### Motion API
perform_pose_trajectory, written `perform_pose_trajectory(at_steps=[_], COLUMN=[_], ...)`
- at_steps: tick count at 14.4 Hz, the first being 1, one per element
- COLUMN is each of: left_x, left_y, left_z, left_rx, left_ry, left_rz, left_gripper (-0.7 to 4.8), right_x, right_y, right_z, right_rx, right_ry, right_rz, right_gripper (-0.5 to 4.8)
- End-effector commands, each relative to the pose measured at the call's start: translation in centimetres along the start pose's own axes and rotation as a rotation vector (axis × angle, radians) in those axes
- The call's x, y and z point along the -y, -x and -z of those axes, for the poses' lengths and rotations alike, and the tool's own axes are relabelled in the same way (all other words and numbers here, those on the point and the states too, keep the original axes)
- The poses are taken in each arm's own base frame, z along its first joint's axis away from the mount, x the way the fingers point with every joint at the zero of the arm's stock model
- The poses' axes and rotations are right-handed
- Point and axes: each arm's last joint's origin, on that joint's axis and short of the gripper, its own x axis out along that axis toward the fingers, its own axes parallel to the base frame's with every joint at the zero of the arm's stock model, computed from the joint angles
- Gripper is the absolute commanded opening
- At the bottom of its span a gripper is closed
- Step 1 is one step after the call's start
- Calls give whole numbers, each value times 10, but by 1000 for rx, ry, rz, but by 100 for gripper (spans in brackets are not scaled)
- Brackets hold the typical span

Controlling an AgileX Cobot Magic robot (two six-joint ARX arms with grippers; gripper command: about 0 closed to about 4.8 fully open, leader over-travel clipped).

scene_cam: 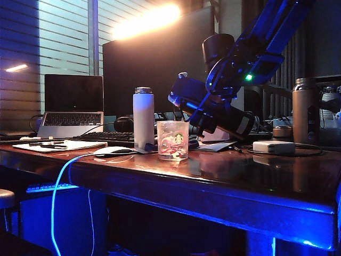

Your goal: Pick up the black thermos, pour a little water from inside into the glass cup, then place the black thermos back on the table.

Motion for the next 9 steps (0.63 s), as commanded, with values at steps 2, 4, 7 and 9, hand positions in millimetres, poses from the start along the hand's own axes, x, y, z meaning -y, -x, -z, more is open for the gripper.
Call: perform_pose_trajectory(at_steps=[2,4,7,9], left_x=[0,0,0,0], left_y=[2,2,2,2], left_z=[-2,-2,-2,-2], left_rx=[14,14,14,14], left_ry=[-3,-3,-3,-3], left_rz=[-1,-1,-1,-1], left_gripper=[22,22,22,22], right_x=[17,17,17,17], right_y=[3,3,3,3], right_z=[-10,-10,-10,-10], right_rx=[55,61,65,67], right_ry=[-79,-129,-210,-294], right_rz=[69,65,63,67], right_gripper=[25,25,25,25])
